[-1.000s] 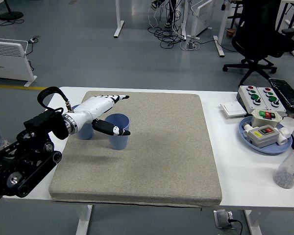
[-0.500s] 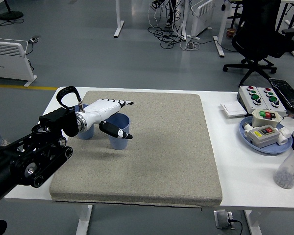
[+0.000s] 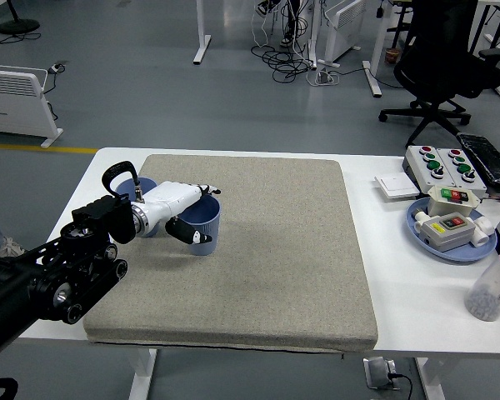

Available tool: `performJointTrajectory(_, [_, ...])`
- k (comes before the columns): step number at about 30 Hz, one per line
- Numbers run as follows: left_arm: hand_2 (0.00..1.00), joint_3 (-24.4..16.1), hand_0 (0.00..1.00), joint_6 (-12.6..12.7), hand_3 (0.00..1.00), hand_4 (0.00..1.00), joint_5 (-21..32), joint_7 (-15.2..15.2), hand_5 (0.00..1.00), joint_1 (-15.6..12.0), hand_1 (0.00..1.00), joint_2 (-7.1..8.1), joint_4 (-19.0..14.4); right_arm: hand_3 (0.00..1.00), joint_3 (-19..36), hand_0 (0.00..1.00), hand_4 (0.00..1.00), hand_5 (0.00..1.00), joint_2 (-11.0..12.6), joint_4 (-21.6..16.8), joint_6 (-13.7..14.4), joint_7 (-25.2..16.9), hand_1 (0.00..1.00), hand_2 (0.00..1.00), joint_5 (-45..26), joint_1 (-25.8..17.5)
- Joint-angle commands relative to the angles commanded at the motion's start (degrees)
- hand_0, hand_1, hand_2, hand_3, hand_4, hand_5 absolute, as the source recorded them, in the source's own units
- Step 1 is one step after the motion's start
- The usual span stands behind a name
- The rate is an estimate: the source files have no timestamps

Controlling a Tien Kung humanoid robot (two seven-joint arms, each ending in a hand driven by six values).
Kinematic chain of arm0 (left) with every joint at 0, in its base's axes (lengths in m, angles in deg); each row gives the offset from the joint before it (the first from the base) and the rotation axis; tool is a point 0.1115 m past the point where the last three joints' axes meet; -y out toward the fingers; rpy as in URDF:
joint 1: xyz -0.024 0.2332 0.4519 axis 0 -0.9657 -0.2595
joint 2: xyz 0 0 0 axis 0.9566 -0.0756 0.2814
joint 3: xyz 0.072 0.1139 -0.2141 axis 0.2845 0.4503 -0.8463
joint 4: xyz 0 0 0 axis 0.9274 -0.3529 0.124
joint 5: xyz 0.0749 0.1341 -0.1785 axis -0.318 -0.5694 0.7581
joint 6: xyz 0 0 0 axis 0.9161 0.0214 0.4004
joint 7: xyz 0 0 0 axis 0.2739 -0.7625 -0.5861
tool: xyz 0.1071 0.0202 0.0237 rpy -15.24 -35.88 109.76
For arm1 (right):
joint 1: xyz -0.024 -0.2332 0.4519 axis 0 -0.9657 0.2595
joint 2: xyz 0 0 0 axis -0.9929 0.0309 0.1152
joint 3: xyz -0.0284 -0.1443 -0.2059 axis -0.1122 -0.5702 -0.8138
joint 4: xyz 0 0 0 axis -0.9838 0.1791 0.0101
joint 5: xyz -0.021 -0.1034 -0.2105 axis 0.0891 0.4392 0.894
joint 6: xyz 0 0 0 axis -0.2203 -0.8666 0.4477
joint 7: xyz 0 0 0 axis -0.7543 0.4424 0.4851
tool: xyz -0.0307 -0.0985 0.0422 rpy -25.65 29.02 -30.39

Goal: Push cup pick cup insert cup

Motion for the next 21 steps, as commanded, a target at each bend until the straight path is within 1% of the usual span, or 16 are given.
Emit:
performJointTrajectory(1, [0.832, 0.2, 0.598, 0.8, 0.877, 0.836, -0.1, 0.1, 0.316, 0.0, 0.746, 0.07, 0.0, 0.599, 0.0, 0.730, 0.166, 0.387, 0.0, 0.0, 0.0, 0.0, 0.668, 0.706, -0.1, 0.0])
performJointTrajectory(3, [0.832, 0.3, 0.598, 1.6, 0.877, 0.836, -0.4, 0.3, 0.316, 0.0, 0.746, 0.14, -0.1, 0.599, -0.1, 0.730, 0.166, 0.387, 0.0, 0.0, 0.0, 0.0, 0.668, 0.706, -0.2, 0.0])
performJointTrajectory(4, [0.735, 0.3, 0.443, 1.8, 0.798, 0.794, -0.5, 0.3, 0.270, 0.0, 0.656, 0.17, -0.1, 0.599, -0.1, 0.730, 0.167, 0.387, 0.0, 0.0, 0.1, -0.1, 0.669, 0.706, -0.2, 0.0])
performJointTrajectory(9, [0.735, 0.5, 0.443, 3.2, 0.798, 0.794, -1.0, -0.1, 0.270, -0.1, 0.656, 0.21, -0.4, 0.599, -0.1, 0.730, 0.167, 0.387, 0.0, 0.0, 0.1, 0.0, 0.669, 0.706, -0.2, 0.0])
performJointTrajectory(10, [0.663, 0.4, 0.377, 3.1, 0.776, 0.584, -1.0, -0.2, 0.089, -0.2, 0.565, 0.23, -0.6, 0.599, -0.1, 0.731, 0.167, 0.387, 0.0, 0.0, 0.1, 0.0, 0.669, 0.705, -0.2, 0.0])
performJointTrajectory(13, [0.663, 0.1, 0.377, 2.8, 0.776, 0.584, -1.2, -0.6, 0.089, -0.4, 0.565, 0.31, -1.2, 0.599, 0.0, 0.731, 0.167, 0.387, 0.0, 0.0, 0.0, 0.0, 0.669, 0.705, -0.2, 0.0])
performJointTrajectory(15, [0.663, -0.5, 0.377, 2.3, 0.776, 0.584, -1.4, -0.9, 0.089, -0.7, 0.565, 0.49, -2.2, 0.599, -0.1, 0.731, 0.167, 0.387, 0.0, 0.0, 0.1, 0.0, 0.669, 0.705, -0.3, 0.0])
performJointTrajectory(16, [0.618, -0.6, 0.360, 2.1, 0.759, 0.547, -1.5, -1.0, 0.080, -0.8, 0.532, 0.55, -2.5, 0.599, -0.1, 0.731, 0.167, 0.388, 0.0, 0.0, 0.1, 0.0, 0.669, 0.705, -0.3, 0.0])
performJointTrajectory(20, [0.618, -2.1, 0.360, 0.3, 0.759, 0.547, -1.9, -2.0, 0.080, -1.4, 0.532, 1.24, -5.7, 0.599, -0.1, 0.731, 0.167, 0.388, 0.0, 0.0, 0.1, 0.0, 0.669, 0.705, -0.4, 0.0])
performJointTrajectory(21, [0.618, -2.7, 0.360, -0.6, 0.759, 0.547, -2.0, -2.5, 0.080, -1.5, 0.532, 1.50, -6.9, 0.599, -0.1, 0.731, 0.167, 0.388, 0.0, 0.0, 0.1, -0.1, 0.669, 0.705, -0.4, 0.0])
